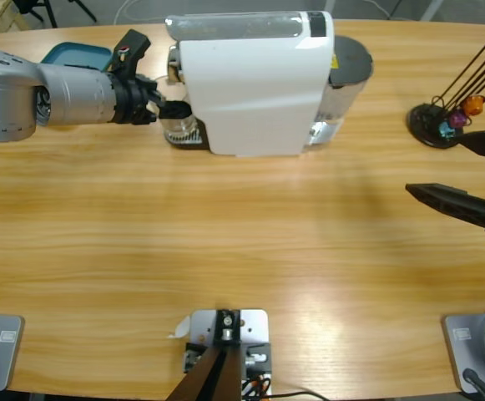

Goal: Pour coffee

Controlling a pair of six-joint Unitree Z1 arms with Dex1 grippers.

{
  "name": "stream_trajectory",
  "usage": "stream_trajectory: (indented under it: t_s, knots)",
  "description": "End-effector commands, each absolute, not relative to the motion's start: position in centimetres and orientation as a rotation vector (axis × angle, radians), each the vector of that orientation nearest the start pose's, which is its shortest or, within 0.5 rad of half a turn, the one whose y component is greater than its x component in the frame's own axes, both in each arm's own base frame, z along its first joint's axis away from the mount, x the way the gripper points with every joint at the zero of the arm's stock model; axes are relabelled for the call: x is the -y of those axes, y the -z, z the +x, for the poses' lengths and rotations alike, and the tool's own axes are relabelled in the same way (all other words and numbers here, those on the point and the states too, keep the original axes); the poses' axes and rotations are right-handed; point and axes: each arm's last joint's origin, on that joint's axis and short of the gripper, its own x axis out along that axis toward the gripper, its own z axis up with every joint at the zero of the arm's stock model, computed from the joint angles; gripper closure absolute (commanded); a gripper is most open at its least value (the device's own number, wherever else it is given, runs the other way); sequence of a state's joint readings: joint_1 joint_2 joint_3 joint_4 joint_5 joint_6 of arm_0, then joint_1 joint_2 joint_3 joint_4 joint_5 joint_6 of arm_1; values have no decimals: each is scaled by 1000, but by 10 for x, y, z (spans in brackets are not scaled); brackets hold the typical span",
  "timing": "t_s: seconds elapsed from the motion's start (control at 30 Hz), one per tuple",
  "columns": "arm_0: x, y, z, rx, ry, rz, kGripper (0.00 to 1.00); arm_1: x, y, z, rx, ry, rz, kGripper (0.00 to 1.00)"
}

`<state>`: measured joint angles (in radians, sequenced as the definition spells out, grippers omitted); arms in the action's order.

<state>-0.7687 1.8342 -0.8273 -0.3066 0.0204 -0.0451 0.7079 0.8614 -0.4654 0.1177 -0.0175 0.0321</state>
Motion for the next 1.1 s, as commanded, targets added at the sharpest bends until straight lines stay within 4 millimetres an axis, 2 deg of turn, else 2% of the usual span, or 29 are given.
stream_trajectory:
  t_s: [0.03, 0.1, 0.17, 0.27, 0.37, 0.5, 0.87, 1.1]
  knots:
    - [228, -201, 249, -693, 612, 274, 520, -63, -268, 78, -546, -636, -155, 0]
    - [206, -206, 246, -688, 514, 256, 520, -63, -268, 78, -546, -636, -155, 0]
    - [173, -213, 244, -691, 420, 198, 520, -63, -268, 78, -546, -638, -155, 0]
    - [138, -234, 244, -630, 330, 138, 519, -64, -268, 78, -546, -639, -154, 0]
    - [108, -262, 252, -541, 238, 70, 516, -64, -268, 78, -547, -642, -153, 0]
    - [86, -272, 270, -514, 162, 20, 515, -63, -269, 78, -542, -643, -152, 0]
    - [59, -221, 317, -609, 3, -100, 515, -63, -269, 77, -537, -645, -149, 0]
    - [56, -193, 338, -534, -2, -93, 515, -63, -269, 77, -538, -644, -146, 0]
